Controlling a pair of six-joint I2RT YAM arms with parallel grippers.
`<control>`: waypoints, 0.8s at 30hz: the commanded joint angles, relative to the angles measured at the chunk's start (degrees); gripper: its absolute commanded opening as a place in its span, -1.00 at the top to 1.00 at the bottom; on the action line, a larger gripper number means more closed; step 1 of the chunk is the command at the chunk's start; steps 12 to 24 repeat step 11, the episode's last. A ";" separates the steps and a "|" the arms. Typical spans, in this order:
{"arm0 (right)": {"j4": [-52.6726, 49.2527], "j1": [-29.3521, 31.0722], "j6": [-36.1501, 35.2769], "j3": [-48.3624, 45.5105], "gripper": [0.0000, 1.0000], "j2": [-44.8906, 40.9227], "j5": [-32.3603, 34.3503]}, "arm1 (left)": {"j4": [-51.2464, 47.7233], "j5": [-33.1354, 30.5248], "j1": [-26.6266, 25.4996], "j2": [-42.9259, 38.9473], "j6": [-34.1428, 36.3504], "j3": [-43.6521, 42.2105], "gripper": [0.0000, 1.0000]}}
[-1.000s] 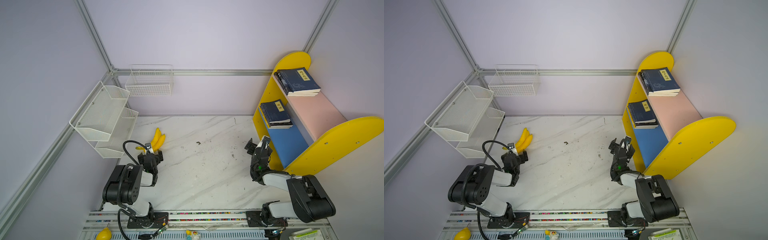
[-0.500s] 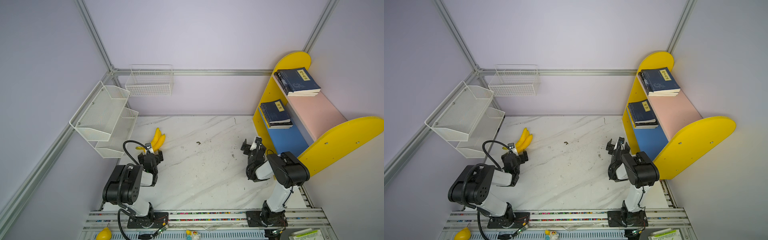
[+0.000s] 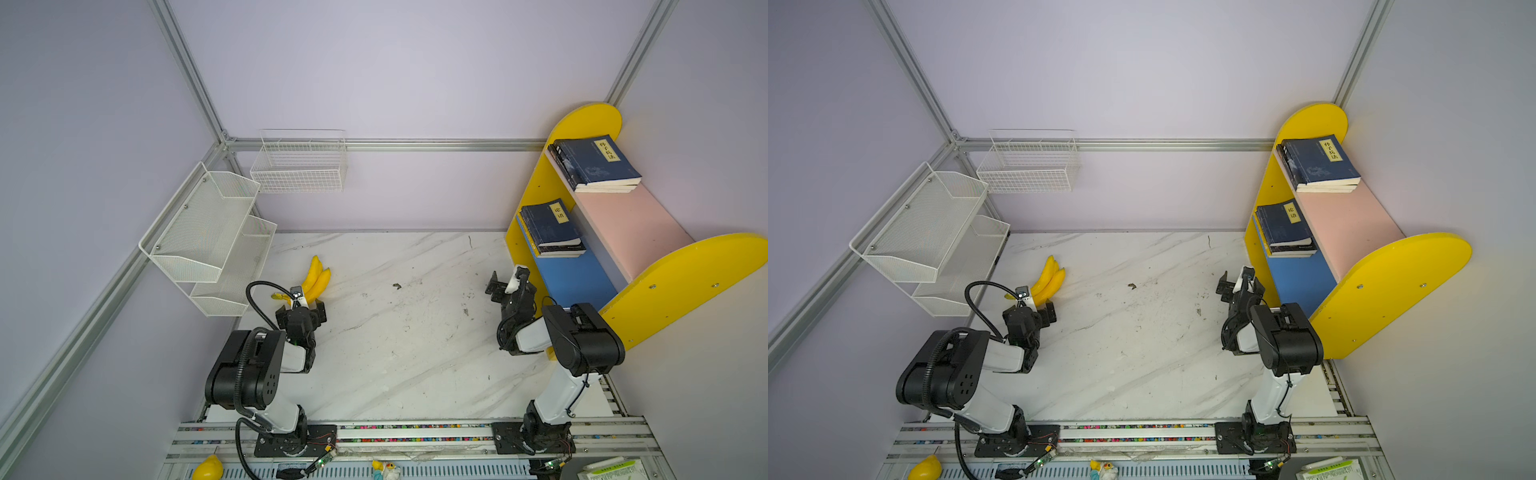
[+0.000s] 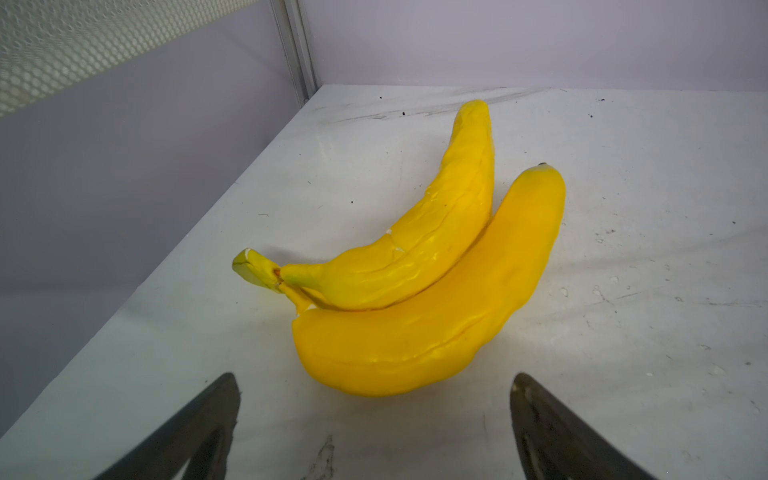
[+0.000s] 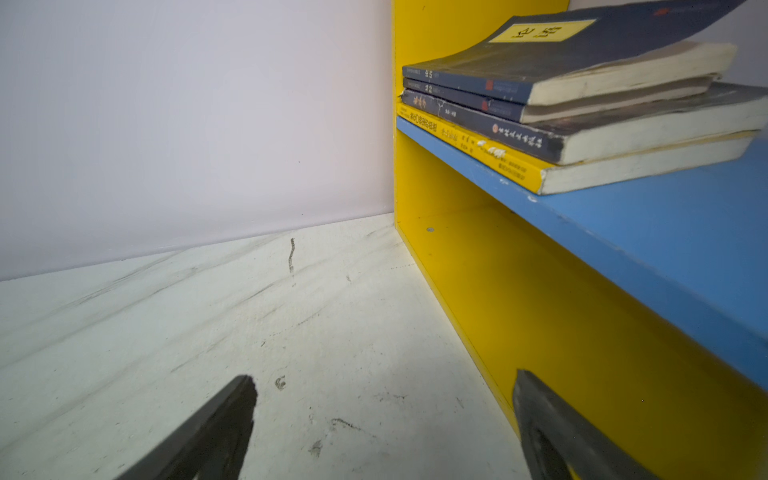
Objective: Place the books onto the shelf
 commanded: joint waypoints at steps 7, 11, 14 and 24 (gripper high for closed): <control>-0.28 0.20 -0.10 0.40 -0.95 -0.74 -0.90 | 2.74 0.03 0.18 -1.00 0.17 3.41 -0.99; 0.57 0.19 -0.20 -0.26 -0.95 -1.17 -0.81 | 2.72 0.05 0.20 -1.07 0.14 3.42 -0.99; 0.57 0.19 -0.20 -0.26 -0.95 -1.17 -0.81 | 2.72 0.05 0.20 -1.07 0.14 3.42 -0.99; 0.57 0.19 -0.20 -0.26 -0.95 -1.17 -0.81 | 2.72 0.05 0.20 -1.07 0.14 3.42 -0.99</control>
